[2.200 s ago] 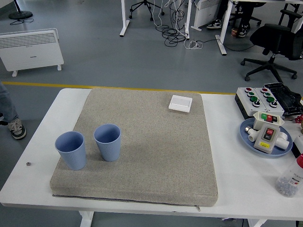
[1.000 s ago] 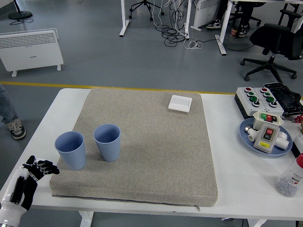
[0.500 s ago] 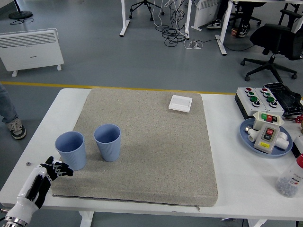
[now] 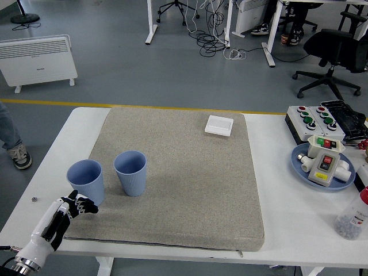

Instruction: Push cup pick cup insert cup

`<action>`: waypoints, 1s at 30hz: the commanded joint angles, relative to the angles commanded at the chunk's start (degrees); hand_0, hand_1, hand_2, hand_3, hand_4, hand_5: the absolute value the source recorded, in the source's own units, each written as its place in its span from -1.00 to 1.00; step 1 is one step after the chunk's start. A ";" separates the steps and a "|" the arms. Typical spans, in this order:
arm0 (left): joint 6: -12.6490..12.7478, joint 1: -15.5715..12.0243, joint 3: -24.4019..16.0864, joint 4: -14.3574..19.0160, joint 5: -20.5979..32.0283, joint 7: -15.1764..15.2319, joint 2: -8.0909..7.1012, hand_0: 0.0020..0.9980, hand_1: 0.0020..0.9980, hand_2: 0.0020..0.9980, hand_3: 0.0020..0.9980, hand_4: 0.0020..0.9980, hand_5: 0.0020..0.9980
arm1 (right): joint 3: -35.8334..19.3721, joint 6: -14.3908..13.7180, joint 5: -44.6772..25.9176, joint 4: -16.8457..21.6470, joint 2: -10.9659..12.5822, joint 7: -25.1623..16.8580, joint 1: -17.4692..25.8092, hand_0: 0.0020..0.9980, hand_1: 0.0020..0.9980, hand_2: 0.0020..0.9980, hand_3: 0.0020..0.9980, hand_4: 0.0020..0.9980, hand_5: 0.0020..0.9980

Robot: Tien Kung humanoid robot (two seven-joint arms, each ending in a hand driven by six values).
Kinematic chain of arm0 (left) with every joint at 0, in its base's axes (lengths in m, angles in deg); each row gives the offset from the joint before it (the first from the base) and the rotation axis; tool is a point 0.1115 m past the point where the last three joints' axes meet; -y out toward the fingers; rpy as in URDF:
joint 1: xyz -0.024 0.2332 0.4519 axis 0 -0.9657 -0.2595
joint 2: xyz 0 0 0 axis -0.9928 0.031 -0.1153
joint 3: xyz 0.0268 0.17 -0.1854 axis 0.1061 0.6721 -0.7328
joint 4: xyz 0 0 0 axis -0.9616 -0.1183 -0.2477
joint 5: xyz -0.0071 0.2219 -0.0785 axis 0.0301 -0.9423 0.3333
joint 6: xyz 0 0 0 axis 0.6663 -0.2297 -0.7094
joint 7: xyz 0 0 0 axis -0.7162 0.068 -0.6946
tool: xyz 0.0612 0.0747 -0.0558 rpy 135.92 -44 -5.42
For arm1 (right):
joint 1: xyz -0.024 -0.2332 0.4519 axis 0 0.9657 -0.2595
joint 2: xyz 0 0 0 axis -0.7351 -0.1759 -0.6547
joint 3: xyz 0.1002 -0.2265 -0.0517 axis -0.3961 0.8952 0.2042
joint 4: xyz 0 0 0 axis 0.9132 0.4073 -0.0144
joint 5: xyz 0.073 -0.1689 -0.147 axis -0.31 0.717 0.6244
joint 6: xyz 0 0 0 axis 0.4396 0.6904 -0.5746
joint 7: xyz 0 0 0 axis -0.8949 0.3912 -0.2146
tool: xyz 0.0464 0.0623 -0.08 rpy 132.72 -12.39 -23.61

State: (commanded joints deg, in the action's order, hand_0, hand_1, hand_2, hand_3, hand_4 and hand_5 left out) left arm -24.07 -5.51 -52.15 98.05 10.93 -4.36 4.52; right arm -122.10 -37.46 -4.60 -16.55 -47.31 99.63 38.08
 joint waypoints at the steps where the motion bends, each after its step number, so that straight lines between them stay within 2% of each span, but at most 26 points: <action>1: -0.09 0.41 0.43 -0.26 -0.06 -0.24 -0.12 0.07 0.03 -0.03 -0.13 0.13 1.00 | -0.03 0.00 0.03 0.00 -0.01 -0.01 0.02 0.36 0.18 0.20 0.17 -0.76 0.09; 10: -0.52 2.77 1.64 -3.10 -1.47 -1.99 -0.46 0.08 0.03 -0.03 -0.13 0.13 1.00 | 0.09 0.05 0.16 0.00 0.09 0.01 -0.06 0.36 0.18 0.20 0.17 -0.76 0.09; 30: -0.40 5.00 1.32 -5.64 -1.59 -1.58 -0.78 0.18 0.04 -0.03 -0.13 0.12 1.00 | 0.01 0.06 0.35 0.00 0.04 0.09 -0.38 0.36 0.18 0.20 0.16 -0.76 0.08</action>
State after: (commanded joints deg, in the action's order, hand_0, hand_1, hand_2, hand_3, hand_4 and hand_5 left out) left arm -24.47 -0.51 -50.82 92.41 9.34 -5.95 3.74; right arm -122.09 -37.40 -4.25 -16.55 -47.27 99.73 37.71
